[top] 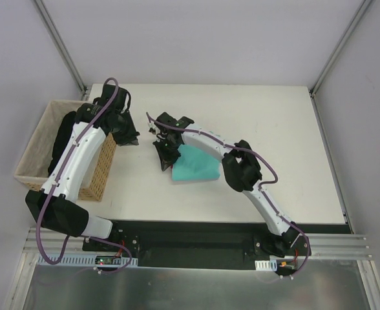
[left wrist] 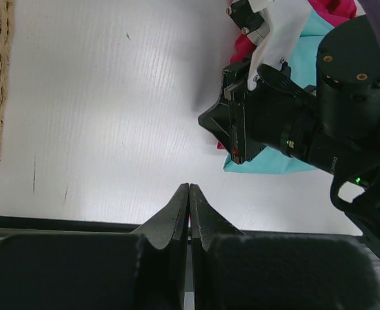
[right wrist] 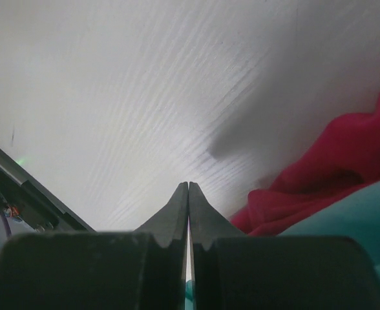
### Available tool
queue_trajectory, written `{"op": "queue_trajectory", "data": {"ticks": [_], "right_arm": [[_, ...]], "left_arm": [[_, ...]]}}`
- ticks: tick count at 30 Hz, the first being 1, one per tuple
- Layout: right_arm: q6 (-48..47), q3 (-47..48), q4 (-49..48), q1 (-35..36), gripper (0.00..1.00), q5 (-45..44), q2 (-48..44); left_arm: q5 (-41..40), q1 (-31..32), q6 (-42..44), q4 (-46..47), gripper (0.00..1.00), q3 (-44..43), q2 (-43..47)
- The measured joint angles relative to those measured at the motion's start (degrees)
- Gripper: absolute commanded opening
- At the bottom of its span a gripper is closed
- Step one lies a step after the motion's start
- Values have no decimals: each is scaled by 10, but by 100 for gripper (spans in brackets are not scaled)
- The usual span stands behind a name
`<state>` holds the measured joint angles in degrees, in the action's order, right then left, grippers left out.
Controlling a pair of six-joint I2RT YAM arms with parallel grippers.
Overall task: Fold and stack the t-shirts
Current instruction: Put the neatly folded tshirt into the corner of the board with both arms
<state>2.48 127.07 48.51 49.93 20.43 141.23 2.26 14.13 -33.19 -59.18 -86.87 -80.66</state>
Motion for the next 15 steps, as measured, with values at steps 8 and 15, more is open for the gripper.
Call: {"op": "queue_trajectory", "data": {"ticks": [8,15], "right_arm": [[1,0,-3,0,1,3,17],[3,0,-3,0,1,5,28]], "left_arm": [[0,0,0,-3,0,19,21],[0,-4,-1,-3,0,31,35]]}}
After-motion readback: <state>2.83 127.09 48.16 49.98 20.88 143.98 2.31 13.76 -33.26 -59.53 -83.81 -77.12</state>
